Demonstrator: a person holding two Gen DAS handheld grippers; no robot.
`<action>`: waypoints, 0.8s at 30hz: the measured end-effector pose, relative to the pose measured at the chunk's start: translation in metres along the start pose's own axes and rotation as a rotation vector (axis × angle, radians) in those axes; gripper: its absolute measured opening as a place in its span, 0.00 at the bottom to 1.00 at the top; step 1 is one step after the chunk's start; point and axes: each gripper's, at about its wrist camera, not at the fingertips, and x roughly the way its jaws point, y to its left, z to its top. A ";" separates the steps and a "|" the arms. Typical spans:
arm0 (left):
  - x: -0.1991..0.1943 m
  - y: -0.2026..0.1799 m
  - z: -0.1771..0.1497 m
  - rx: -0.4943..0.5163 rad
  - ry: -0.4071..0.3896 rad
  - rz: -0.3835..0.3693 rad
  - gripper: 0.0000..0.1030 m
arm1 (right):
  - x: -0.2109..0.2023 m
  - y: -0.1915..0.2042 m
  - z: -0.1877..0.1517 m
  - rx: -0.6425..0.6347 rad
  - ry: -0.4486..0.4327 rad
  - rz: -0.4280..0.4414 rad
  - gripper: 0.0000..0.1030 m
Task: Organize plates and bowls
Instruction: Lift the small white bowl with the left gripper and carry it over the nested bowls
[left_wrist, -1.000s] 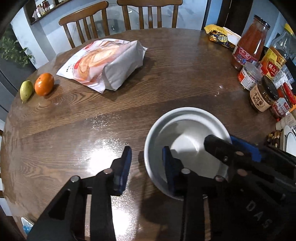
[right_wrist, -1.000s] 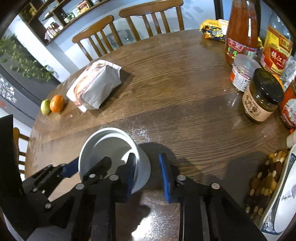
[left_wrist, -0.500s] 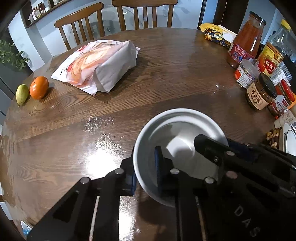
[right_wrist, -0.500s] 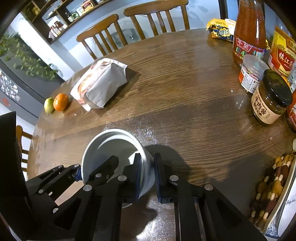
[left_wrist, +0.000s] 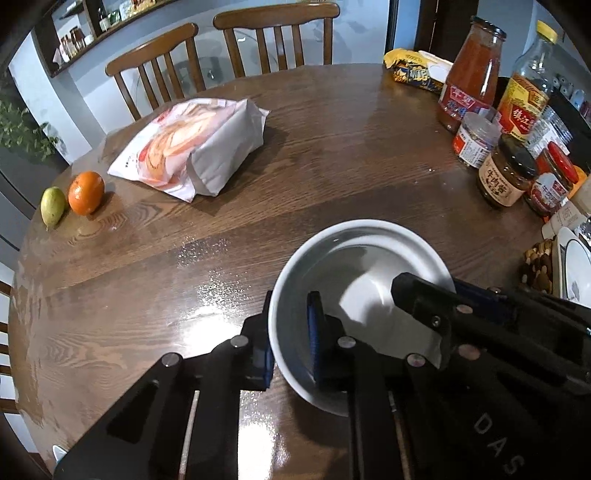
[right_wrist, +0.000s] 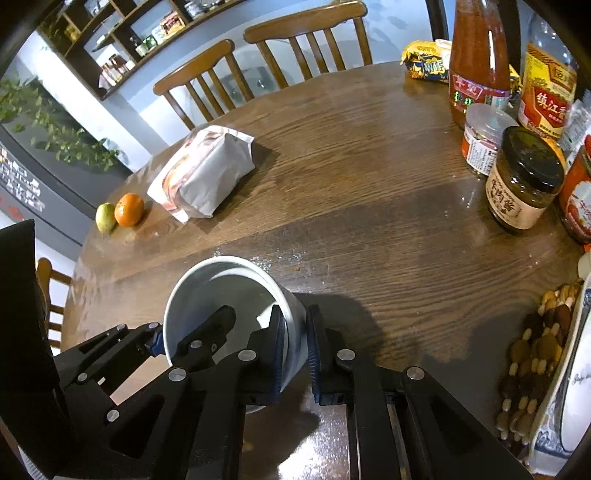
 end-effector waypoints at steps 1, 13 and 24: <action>-0.003 0.000 -0.001 0.005 -0.008 0.003 0.13 | -0.003 0.000 -0.001 0.001 -0.006 0.003 0.13; -0.054 -0.001 -0.024 0.034 -0.098 0.007 0.12 | -0.050 0.009 -0.027 0.003 -0.082 0.043 0.13; -0.095 0.009 -0.061 0.020 -0.146 0.017 0.12 | -0.086 0.034 -0.060 -0.025 -0.108 0.075 0.13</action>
